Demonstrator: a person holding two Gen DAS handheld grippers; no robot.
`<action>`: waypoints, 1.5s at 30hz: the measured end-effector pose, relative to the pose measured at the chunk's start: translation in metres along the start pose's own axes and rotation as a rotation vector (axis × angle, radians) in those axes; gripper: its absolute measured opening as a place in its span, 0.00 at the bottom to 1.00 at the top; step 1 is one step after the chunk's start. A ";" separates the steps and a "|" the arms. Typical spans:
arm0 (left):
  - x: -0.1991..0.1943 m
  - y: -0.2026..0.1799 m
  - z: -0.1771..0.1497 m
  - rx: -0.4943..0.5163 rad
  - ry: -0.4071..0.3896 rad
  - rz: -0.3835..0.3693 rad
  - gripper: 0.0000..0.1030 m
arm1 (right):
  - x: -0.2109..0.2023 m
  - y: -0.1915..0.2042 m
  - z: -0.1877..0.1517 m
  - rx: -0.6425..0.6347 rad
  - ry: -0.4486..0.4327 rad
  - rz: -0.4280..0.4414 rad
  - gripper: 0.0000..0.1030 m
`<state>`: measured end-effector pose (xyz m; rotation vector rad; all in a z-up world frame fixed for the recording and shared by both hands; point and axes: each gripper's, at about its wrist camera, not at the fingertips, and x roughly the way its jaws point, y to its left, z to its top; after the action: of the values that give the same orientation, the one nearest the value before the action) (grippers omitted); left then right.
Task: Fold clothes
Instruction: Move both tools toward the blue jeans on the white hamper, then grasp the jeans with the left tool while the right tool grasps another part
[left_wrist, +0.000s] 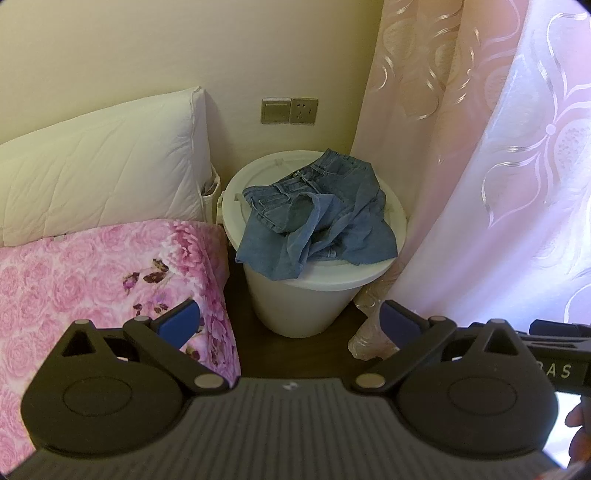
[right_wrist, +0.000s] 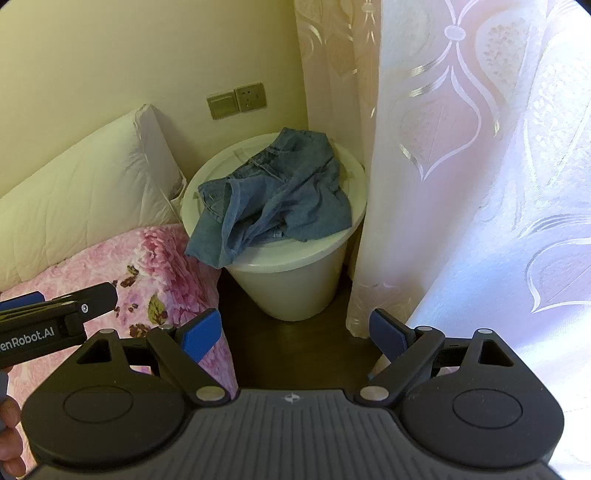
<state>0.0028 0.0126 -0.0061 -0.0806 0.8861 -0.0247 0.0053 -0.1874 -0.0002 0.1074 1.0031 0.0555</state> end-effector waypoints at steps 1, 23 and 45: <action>0.001 0.001 0.000 0.000 0.000 -0.001 0.99 | 0.001 0.001 0.000 0.000 0.001 -0.001 0.87; 0.022 0.032 0.013 -0.027 0.033 0.010 0.99 | 0.026 0.019 0.017 -0.022 0.003 -0.008 0.87; 0.067 0.030 0.037 -0.076 0.111 0.055 0.99 | 0.078 0.009 0.051 -0.060 0.079 0.014 0.87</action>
<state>0.0731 0.0410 -0.0372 -0.1265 0.9996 0.0568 0.0905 -0.1739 -0.0375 0.0584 1.0790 0.1035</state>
